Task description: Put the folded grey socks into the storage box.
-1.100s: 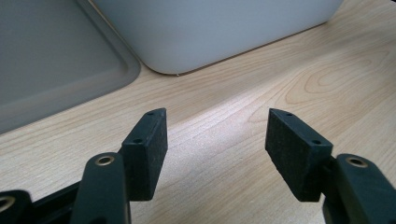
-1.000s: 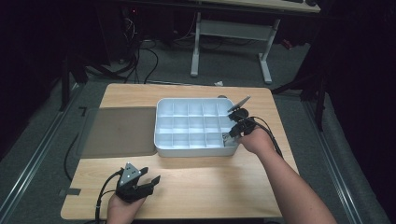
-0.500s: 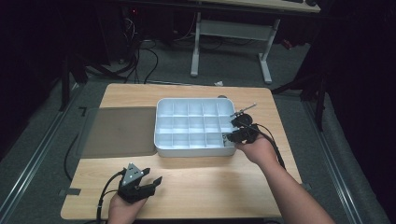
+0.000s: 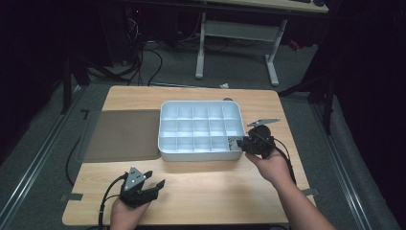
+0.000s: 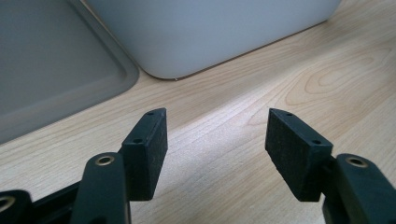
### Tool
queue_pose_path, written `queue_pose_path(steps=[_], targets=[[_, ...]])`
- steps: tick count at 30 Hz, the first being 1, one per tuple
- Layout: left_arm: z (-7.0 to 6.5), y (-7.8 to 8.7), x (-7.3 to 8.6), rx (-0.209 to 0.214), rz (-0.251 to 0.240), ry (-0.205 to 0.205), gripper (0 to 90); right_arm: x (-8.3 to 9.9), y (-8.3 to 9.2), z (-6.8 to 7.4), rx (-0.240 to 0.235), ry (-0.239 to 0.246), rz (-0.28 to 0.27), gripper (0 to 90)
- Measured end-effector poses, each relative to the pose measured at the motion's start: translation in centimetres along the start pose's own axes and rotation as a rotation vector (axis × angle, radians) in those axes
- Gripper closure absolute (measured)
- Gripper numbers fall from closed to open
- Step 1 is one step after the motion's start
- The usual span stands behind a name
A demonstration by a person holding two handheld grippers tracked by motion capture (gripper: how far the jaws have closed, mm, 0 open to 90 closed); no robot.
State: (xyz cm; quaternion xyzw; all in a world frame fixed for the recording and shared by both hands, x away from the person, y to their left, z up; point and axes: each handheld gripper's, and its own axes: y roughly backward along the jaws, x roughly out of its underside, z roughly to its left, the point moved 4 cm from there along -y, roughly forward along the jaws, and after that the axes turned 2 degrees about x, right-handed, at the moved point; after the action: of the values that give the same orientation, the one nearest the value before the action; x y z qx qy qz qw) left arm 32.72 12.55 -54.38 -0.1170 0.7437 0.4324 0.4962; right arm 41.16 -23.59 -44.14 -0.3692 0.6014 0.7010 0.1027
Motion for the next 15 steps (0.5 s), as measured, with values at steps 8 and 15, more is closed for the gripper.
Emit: queue_pose_path(steps=[8,15], targets=[[-0.1,0.0,0.0,-0.014,-0.001,-0.016,39.4,2.4,0.7,0.2,0.01,0.016,-0.12,58.8],[-0.7,-0.2,0.0,-0.017,-0.002,-0.042,39.4,5.5,0.3,0.3,0.021,0.028,-0.212,50.4]])
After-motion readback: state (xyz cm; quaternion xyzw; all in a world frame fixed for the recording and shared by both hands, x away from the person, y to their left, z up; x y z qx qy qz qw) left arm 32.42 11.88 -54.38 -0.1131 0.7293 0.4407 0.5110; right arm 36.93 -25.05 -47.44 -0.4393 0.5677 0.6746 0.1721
